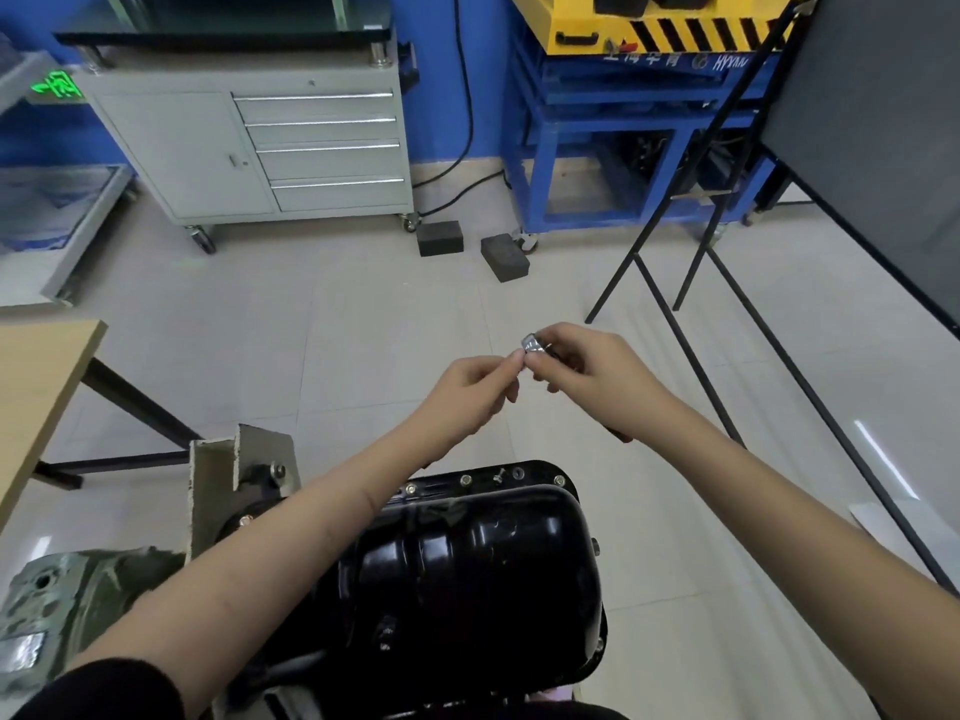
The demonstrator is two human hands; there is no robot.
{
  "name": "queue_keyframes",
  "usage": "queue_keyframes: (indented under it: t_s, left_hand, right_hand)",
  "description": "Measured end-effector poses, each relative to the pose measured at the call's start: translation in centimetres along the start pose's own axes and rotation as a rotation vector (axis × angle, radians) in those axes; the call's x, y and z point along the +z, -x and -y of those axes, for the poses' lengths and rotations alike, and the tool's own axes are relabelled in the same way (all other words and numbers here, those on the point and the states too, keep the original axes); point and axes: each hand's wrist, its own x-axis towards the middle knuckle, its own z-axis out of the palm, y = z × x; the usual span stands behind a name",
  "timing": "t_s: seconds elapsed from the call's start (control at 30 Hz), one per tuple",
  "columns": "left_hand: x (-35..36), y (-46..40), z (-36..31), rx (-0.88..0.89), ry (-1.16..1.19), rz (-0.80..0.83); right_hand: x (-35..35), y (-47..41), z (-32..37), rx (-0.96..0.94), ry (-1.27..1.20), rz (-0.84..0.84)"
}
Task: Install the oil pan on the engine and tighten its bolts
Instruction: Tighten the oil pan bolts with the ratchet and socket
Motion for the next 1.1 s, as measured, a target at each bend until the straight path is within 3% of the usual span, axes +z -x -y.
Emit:
queue_keyframes:
  t_s: [0.07,0.17,0.2,0.23,0.33,0.4,0.77,0.83,0.97,1.1]
  left_hand:
    - [-0.2,0.0,-0.4,0.031,0.016,-0.059]
    - [-1.3,0.2,-0.7,0.013,0.102,-0.148]
    - [-1.8,0.2,-0.7,0.018,0.127,-0.182]
    - [-2.2,0.2,-0.7,0.024,0.142,-0.21]
    - [-3.0,0.4,-0.9,0.022,0.151,-0.259]
    - [-2.9,0.4,-0.9,0.016,0.148,-0.279]
    - [-1.6,1.1,-1.5,-0.025,0.129,-0.287]
    - [-1.4,1.0,-1.6,-0.035,0.137,-0.285]
    - [-1.2,0.9,-1.6,-0.041,0.151,-0.277]
    - [-1.0,0.8,-1.4,-0.044,0.146,-0.267]
  right_hand:
    - [0.1,-0.4,-0.4,-0.057,0.05,-0.022]
    - [0.2,0.5,-2.3,-0.258,0.277,-0.437]
    - [0.7,1.2,-3.3,-0.302,0.308,-0.481]
    - [1.3,1.7,-4.3,-0.322,0.338,-0.375]
    - [4.1,1.6,-6.8,-0.203,0.58,0.373]
    - [5.3,0.2,-7.6,-0.242,0.731,0.559]
    - [7.9,-2.6,-8.1,-0.512,0.939,0.762]
    - [7.8,-2.5,-8.1,-0.438,0.834,0.731]
    - [6.0,-1.7,-8.9,-0.1,0.303,0.458]
    - [5.0,-0.6,-9.9,-0.077,0.297,0.448]
